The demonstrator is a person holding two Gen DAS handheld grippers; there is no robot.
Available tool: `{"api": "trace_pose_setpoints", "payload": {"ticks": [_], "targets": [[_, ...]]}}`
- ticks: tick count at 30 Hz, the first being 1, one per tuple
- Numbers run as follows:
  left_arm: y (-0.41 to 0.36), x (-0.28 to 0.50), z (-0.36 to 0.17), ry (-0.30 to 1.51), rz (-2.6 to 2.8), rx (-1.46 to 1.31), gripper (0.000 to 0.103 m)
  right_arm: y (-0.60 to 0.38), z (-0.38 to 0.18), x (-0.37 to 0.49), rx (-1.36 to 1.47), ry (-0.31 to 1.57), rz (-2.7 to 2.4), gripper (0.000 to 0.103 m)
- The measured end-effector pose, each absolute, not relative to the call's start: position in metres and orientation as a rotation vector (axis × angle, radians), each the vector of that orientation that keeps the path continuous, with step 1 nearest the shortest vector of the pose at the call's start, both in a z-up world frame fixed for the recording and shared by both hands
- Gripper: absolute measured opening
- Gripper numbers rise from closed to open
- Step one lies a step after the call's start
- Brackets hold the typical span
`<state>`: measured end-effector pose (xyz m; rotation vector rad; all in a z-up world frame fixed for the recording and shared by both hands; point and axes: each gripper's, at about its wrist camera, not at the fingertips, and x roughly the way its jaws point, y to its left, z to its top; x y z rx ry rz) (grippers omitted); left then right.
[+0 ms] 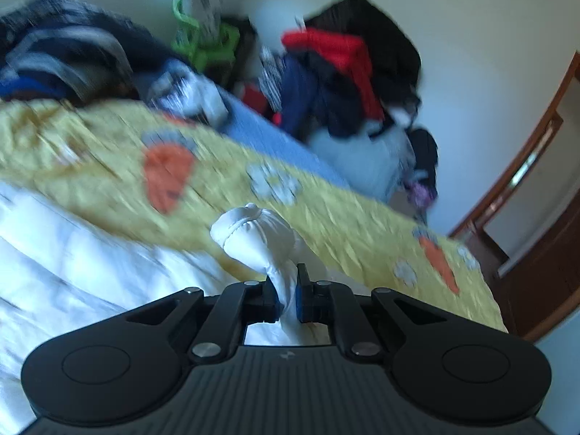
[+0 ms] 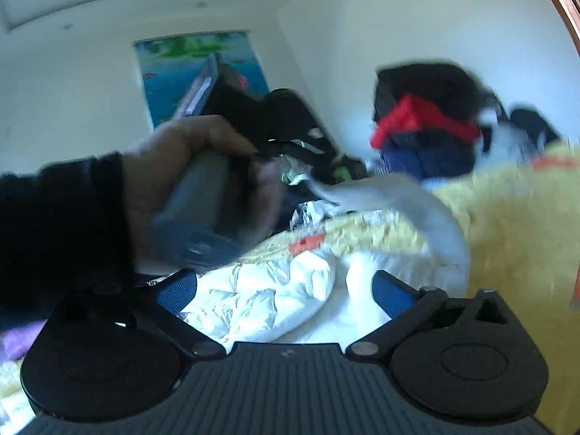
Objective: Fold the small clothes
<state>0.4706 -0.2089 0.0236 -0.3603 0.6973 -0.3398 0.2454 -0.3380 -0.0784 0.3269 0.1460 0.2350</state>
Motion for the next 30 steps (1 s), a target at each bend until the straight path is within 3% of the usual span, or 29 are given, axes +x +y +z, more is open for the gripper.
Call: {"api": "trace_pose_setpoints", "payload": {"ticks": [6, 12, 18, 30], "targets": [[-0.109, 0.446, 0.033, 0.628, -0.194, -0.418, 0.008, -0.331, -0.080, 0.250, 0.354, 0.218, 0.334, 0.102], [-0.023, 0.416, -0.012, 0.693, -0.019, -0.460, 0.008, -0.314, -0.074, 0.247, 0.302, 0.229, 0.397, 0.102], [0.003, 0.404, -0.051, 0.736, 0.044, -0.509, 0.008, -0.307, -0.078, 0.253, 0.312, 0.313, 0.416, 0.102], [0.022, 0.388, -0.073, 0.724, 0.088, -0.484, 0.008, -0.328, -0.094, 0.278, 0.446, 0.419, 0.303, 0.101]]}}
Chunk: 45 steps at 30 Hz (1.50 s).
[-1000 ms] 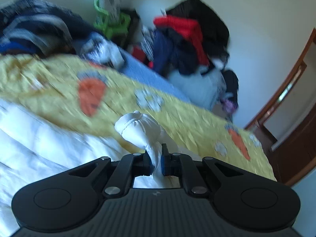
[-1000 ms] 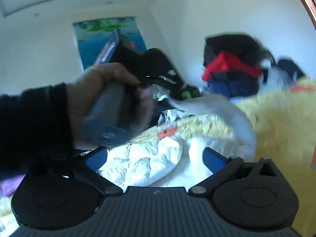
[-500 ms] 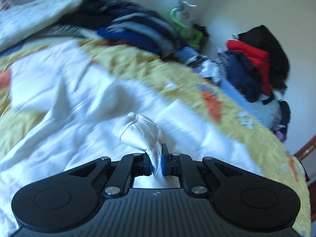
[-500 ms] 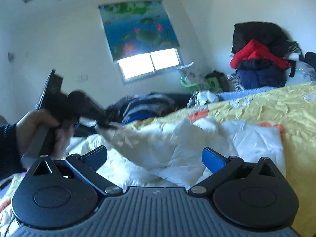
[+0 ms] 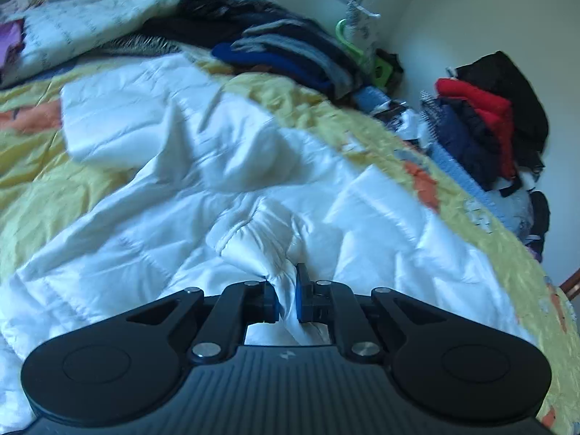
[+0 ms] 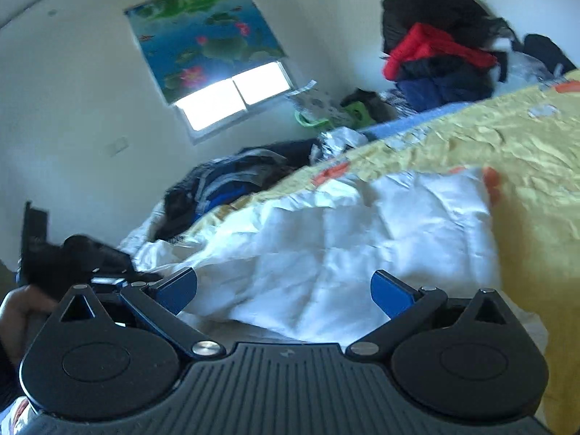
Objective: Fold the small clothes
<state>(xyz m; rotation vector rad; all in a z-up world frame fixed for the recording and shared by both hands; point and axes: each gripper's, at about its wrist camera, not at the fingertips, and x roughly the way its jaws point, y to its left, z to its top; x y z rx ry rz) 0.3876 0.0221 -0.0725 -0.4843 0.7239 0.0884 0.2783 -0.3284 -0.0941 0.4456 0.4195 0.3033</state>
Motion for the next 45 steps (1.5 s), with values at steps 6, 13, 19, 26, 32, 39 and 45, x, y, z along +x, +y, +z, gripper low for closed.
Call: {"api": "trace_pose_setpoints", "payload": {"ticks": [6, 13, 19, 26, 32, 39, 45], "targets": [[0.024, 0.385, -0.086, 0.746, 0.101, -0.482, 0.007, -0.322, -0.105, 0.288, 0.432, 0.530, 0.251, 0.101], [0.011, 0.377, -0.097, 0.766, 0.129, -0.350, 0.008, -0.325, -0.107, 0.292, 0.437, 0.536, 0.264, 0.101], [0.017, 0.363, -0.074, 0.708, 0.141, -0.347, 0.016, -0.329, -0.107, 0.293, 0.447, 0.540, 0.266, 0.101], [-0.038, 0.317, -0.019, 0.274, 0.230, -0.011, 0.077, -0.327, -0.106, 0.293, 0.441, 0.546, 0.261, 0.102], [-0.093, 0.322, -0.029, 0.221, 0.078, 0.211, 0.092, -0.327, -0.107, 0.294, 0.442, 0.546, 0.262, 0.102], [-0.100, 0.376, -0.076, 0.531, 0.023, 0.188, 0.092, -0.328, -0.108, 0.294, 0.452, 0.546, 0.265, 0.102], [-0.067, 0.390, -0.110, 0.681, -0.047, 0.004, 0.096, -0.328, -0.108, 0.295, 0.450, 0.547, 0.274, 0.101]]}}
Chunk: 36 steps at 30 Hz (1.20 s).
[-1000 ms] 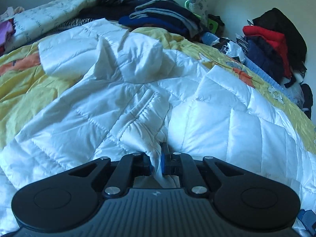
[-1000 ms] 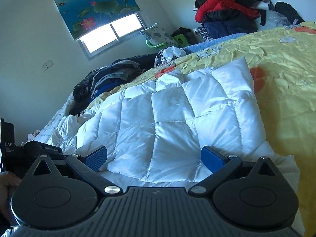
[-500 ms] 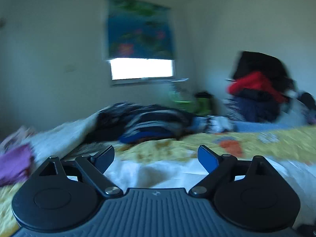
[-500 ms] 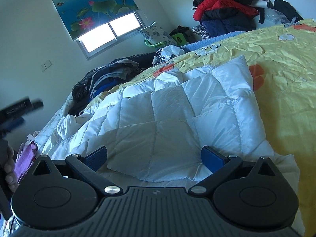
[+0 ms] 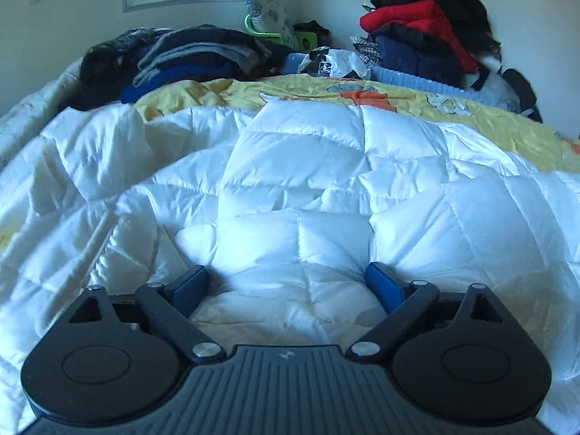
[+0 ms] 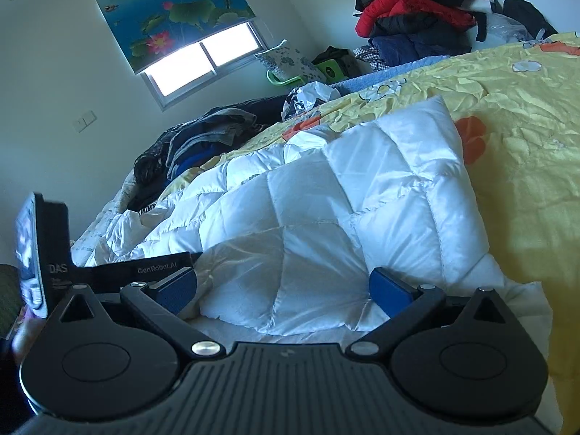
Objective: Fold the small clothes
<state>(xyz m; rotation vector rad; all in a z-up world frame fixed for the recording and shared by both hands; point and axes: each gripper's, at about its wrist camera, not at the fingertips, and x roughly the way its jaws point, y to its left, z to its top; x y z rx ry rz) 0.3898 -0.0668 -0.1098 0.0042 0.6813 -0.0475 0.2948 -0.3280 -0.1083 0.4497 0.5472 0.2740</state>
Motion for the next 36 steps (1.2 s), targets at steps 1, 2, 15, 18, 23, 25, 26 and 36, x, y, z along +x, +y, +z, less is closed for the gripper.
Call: {"api": "trace_pose_setpoints", "payload": {"ticks": [1, 2, 15, 18, 23, 25, 26, 36], "targets": [[-0.066, 0.390, -0.110, 0.683, -0.051, 0.001, 0.097, -0.328, -0.108, 0.295, 0.448, 0.548, 0.274, 0.101], [-0.066, 0.389, -0.111, 0.683, -0.053, -0.001, 0.098, -0.328, -0.108, 0.295, 0.447, 0.550, 0.273, 0.101], [-0.062, 0.389, -0.107, 0.673, -0.059, -0.034, 0.101, -0.370, -0.037, 0.367, 0.520, 0.511, 0.250, 0.085], [-0.062, 0.389, -0.107, 0.674, -0.061, -0.036, 0.101, -0.385, -0.053, 0.414, 0.573, 0.619, 0.226, 0.064], [-0.060, 0.391, -0.107, 0.676, -0.073, -0.048, 0.102, -0.395, -0.094, 0.452, 0.466, 0.778, 0.057, 0.033], [-0.059, 0.391, -0.107, 0.678, -0.083, -0.055, 0.103, -0.410, -0.107, 0.445, 0.460, 0.729, 0.033, 0.001], [-0.059, 0.391, -0.107, 0.679, -0.087, -0.058, 0.103, -0.424, -0.114, 0.443, 0.554, 0.710, 0.061, 0.001], [-0.055, 0.389, -0.107, 0.672, -0.101, -0.085, 0.103, -0.408, -0.093, 0.438, 0.422, 0.712, 0.013, 0.019]]}}
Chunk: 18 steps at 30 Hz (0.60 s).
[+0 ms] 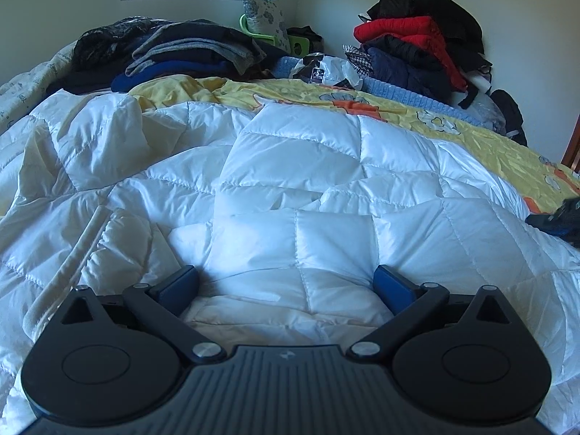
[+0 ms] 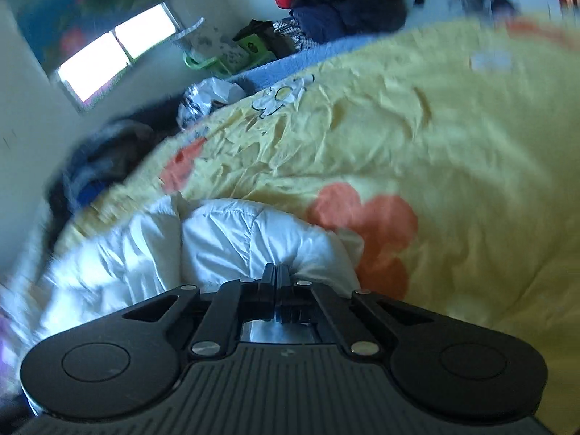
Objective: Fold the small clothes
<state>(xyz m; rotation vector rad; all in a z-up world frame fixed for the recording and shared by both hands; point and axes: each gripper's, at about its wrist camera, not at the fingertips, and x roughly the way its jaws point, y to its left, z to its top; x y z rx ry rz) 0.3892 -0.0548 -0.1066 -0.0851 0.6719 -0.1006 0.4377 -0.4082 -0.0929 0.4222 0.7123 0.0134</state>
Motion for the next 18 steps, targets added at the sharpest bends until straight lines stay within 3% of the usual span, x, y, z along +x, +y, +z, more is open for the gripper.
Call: {"api": "trace_pose_setpoints", "payload": {"ticks": [1, 2, 3, 4, 7, 12, 15, 18], "targets": [[-0.055, 0.389, -0.106, 0.671, -0.101, -0.087, 0.103, -0.406, -0.085, 0.435, 0.412, 0.696, 0.007, 0.034], [-0.054, 0.389, -0.106, 0.670, -0.102, -0.089, 0.103, -0.400, -0.074, 0.427, 0.393, 0.676, 0.013, 0.044], [-0.054, 0.388, -0.106, 0.670, -0.102, -0.091, 0.103, -0.396, -0.065, 0.421, 0.365, 0.663, 0.034, 0.064], [-0.054, 0.388, -0.106, 0.669, -0.103, -0.093, 0.103, -0.391, -0.057, 0.412, 0.315, 0.654, 0.062, 0.077], [-0.052, 0.387, -0.106, 0.665, -0.108, -0.104, 0.103, -0.369, -0.039, 0.389, 0.111, 0.635, 0.075, 0.078], [-0.051, 0.386, -0.106, 0.661, -0.111, -0.116, 0.103, -0.390, -0.048, 0.367, 0.074, 0.734, 0.007, 0.078], [-0.050, 0.386, -0.106, 0.661, -0.111, -0.116, 0.103, -0.403, -0.066, 0.368, 0.181, 0.807, 0.030, 0.064], [-0.049, 0.386, -0.105, 0.655, -0.115, -0.128, 0.103, -0.418, -0.083, 0.369, 0.386, 0.820, 0.108, 0.035]]}}
